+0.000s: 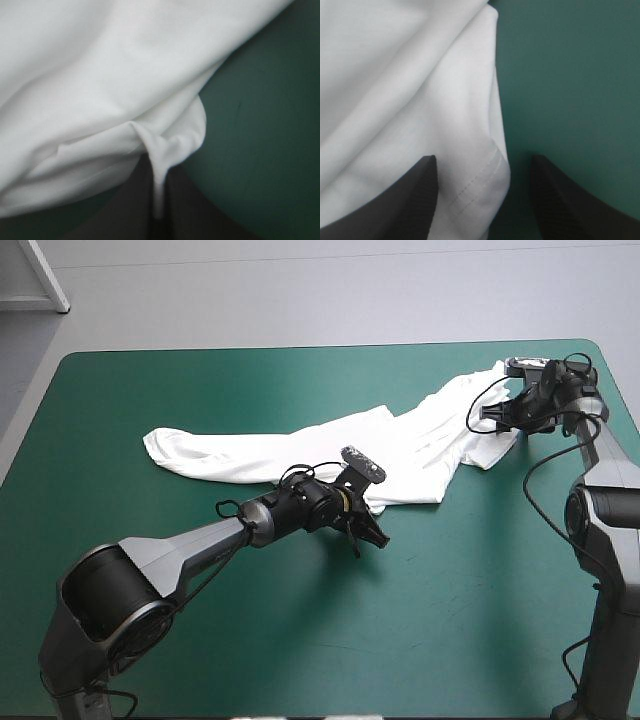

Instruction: Fold the cloth

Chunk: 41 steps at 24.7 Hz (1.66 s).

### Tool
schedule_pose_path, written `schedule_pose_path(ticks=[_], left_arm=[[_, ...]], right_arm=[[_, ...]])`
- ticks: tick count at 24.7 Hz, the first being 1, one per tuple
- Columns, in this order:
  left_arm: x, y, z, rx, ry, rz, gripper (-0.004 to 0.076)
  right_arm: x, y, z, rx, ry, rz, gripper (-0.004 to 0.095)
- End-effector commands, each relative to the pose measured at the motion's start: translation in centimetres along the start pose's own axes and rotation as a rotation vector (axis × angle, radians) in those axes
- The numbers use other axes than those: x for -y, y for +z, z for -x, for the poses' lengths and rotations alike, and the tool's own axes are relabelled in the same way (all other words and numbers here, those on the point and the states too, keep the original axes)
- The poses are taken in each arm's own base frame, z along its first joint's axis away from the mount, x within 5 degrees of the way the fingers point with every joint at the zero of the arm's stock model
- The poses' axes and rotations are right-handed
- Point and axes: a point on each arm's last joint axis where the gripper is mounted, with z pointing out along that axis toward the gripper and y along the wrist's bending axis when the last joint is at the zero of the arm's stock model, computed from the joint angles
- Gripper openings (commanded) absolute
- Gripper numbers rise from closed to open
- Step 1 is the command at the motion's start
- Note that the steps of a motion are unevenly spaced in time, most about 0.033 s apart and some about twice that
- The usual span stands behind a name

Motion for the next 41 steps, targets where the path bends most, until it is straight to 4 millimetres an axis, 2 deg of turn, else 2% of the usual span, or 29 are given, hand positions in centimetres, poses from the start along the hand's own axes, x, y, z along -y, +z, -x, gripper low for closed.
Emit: schedule_pose_path(ticks=[1,5,6,9,12,14,17,18,19,20,21,22,24,29,33,38,41], left_arm=[[0.0,-0.2,-1.6,-0.155,-0.006,0.007,0.0021],[0.0,-0.3,-1.5,-0.140,-0.008,0.007,0.0021],[0.0,-0.4,-1.3,-0.130,-0.013,0.007,0.0021],[-0.2,-2.0,-0.4,-0.071,-0.007,0.031,0.0021],[-1.3,-5.9,0.8,0.010,0.018,0.136,0.0021],[-2.2,-9.6,1.7,0.076,0.035,0.229,0.0020],[-3.7,-18.2,3.9,0.257,0.067,0.392,0.0020],[-4.0,-21.6,4.6,0.329,0.058,0.433,0.0020],[-4.3,-24.3,5.0,0.380,0.051,0.462,0.0020],[-4.6,-28.0,5.3,0.451,0.059,0.494,0.0020],[-4.8,-30.6,5.4,0.498,0.068,0.526,0.0020],[-5.0,-34.1,5.5,0.566,0.073,0.564,0.0020],[-5.4,-38.4,5.3,0.658,0.073,0.616,0.0020],[-5.6,-47.3,4.3,0.866,0.120,0.713,0.0020],[-5.6,-54.4,2.7,1.086,0.148,0.810,0.0020],[-5.5,-61.0,-0.4,1.331,0.144,0.912,0.0020],[-5.5,-63.1,-2.0,1.383,0.146,0.967,0.0020]], right_arm=[[0.1,-2.0,0.8,0.043,0.018,0.018,0.0410],[-0.4,-2.3,1.0,0.069,0.028,0.071,0.0037],[-0.6,-2.3,1.1,0.076,0.038,0.098,-0.0013],[-1.3,-2.9,1.3,0.069,0.071,0.174,-0.0018],[-2.2,-6.3,2.5,0.105,0.031,0.244,-0.0017],[-2.6,-10.8,3.8,0.201,0.005,0.257,-0.0017],[-3.5,-20.8,5.2,0.427,-0.037,0.261,-0.0017],[-3.8,-24.4,5.3,0.520,-0.048,0.261,-0.0017],[-4.1,-27.8,5.0,0.601,-0.062,0.261,-0.0017],[-4.4,-31.8,4.5,0.700,-0.078,0.261,-0.0017],[-4.7,-34.9,3.8,0.779,-0.082,0.265,-0.0017],[-5.0,-38.6,2.7,0.877,-0.100,0.264,-0.0017],[-5.4,-42.8,1.0,0.994,-0.119,0.263,-0.0017],[-6.0,-51.0,-3.1,1.284,-0.140,0.257,-0.0017],[-6.2,-56.1,-6.3,1.514,-0.136,0.253,-0.0017],[-6.3,-61.4,-10.4,1.803,-0.149,0.230,-0.0017],[-6.3,-63.1,-12.2,1.891,-0.160,0.208,-0.0017]])
